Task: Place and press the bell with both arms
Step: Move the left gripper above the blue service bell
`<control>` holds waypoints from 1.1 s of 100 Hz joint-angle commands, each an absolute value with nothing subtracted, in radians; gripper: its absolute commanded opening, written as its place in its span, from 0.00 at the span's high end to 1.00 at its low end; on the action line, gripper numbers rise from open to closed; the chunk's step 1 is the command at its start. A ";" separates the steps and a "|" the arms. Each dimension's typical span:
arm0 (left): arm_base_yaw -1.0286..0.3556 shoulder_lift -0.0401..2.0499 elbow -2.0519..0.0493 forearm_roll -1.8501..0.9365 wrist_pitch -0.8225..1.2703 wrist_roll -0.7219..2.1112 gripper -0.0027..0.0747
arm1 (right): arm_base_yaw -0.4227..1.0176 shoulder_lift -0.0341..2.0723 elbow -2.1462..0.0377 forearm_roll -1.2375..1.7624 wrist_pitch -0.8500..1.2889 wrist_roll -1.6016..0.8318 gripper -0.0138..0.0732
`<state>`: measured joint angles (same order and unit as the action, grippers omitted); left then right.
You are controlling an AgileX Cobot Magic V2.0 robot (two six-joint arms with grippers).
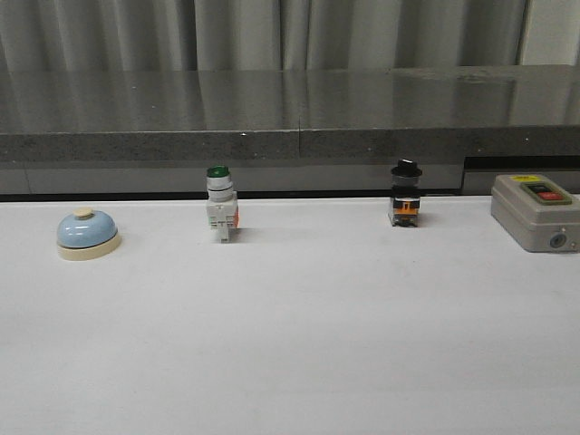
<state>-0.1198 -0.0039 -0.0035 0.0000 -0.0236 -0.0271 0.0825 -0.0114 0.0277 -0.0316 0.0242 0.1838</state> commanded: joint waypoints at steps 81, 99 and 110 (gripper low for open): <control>-0.118 0.170 -0.242 -0.050 0.159 -0.037 0.99 | 0.076 -0.028 0.009 -0.043 -0.062 0.177 0.92; -0.118 0.364 -0.433 -0.050 0.289 -0.037 0.99 | 0.076 -0.028 0.009 -0.043 -0.062 0.177 0.92; -0.118 0.475 -0.552 -0.050 0.392 -0.037 0.99 | 0.076 -0.028 0.009 -0.043 -0.062 0.177 0.92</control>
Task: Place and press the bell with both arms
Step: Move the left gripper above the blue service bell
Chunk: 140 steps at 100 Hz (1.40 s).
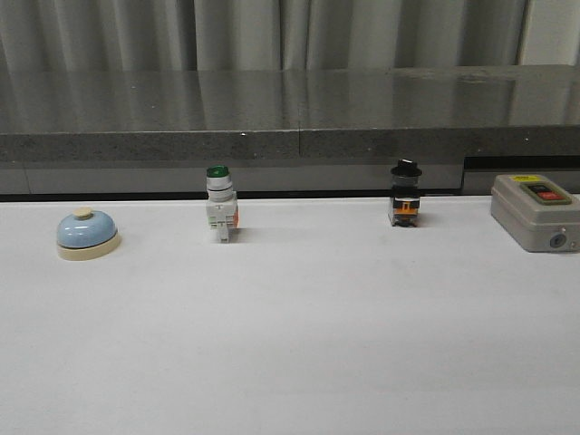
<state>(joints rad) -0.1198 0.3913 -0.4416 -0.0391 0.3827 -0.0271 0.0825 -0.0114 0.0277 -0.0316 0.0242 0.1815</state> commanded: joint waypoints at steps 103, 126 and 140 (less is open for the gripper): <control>-0.118 0.939 -0.832 -0.050 0.682 -0.037 0.77 | 0.076 -0.028 0.009 -0.043 -0.062 0.177 0.92; -0.118 0.939 -0.832 -0.050 0.682 -0.037 0.21 | 0.076 -0.028 0.009 -0.043 -0.062 0.177 0.92; -0.118 0.939 -0.832 -0.050 0.682 -0.037 0.10 | 0.076 -0.028 0.009 -0.043 -0.062 0.177 0.92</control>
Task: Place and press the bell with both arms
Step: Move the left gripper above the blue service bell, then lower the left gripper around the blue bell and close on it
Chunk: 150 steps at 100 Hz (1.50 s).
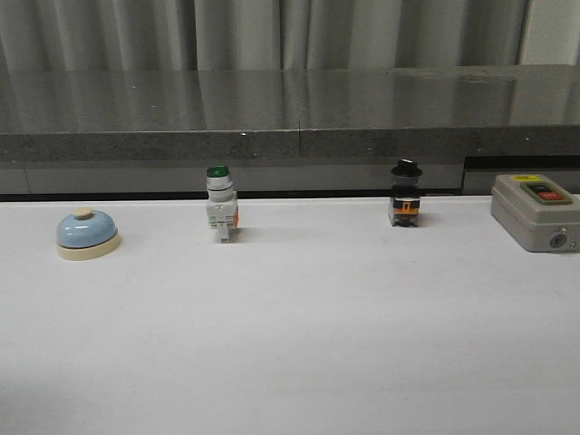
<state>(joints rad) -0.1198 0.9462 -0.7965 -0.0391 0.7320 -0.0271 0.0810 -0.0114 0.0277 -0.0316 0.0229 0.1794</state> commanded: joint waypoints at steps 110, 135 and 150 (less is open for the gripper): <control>-0.198 1.652 -1.311 -0.073 0.623 -0.027 0.10 | 0.076 -0.028 0.009 -0.043 -0.062 0.177 0.92; -0.198 1.774 -1.369 -0.043 0.618 -0.027 0.10 | 0.076 -0.028 0.009 -0.043 -0.062 0.177 0.92; -0.198 1.819 -1.374 -0.034 0.607 -0.027 0.10 | 0.076 -0.028 0.009 -0.043 -0.062 0.177 0.92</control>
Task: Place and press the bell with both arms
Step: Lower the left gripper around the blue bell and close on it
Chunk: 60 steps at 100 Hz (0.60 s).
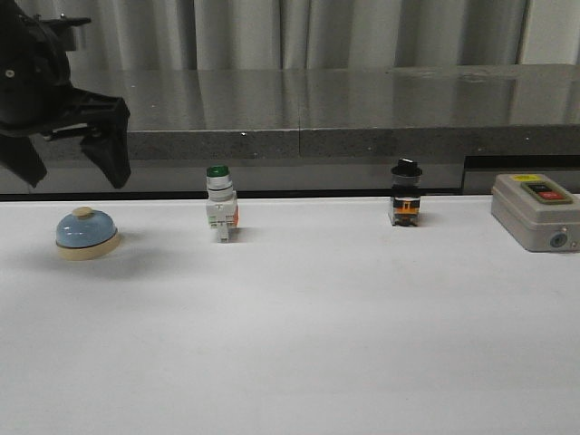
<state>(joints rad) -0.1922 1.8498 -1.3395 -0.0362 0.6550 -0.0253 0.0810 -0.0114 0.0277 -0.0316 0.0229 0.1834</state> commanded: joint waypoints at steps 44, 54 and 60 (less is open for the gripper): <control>-0.198 1.897 -1.374 0.000 0.531 -0.027 0.10 | 0.076 -0.028 0.009 -0.043 -0.062 0.177 0.92; -0.198 1.912 -1.374 0.007 0.525 -0.027 0.10 | 0.076 -0.028 0.009 -0.043 -0.062 0.177 0.92; -0.198 1.921 -1.374 0.007 0.519 -0.027 0.10 | 0.076 -0.028 0.009 -0.043 -0.062 0.177 0.92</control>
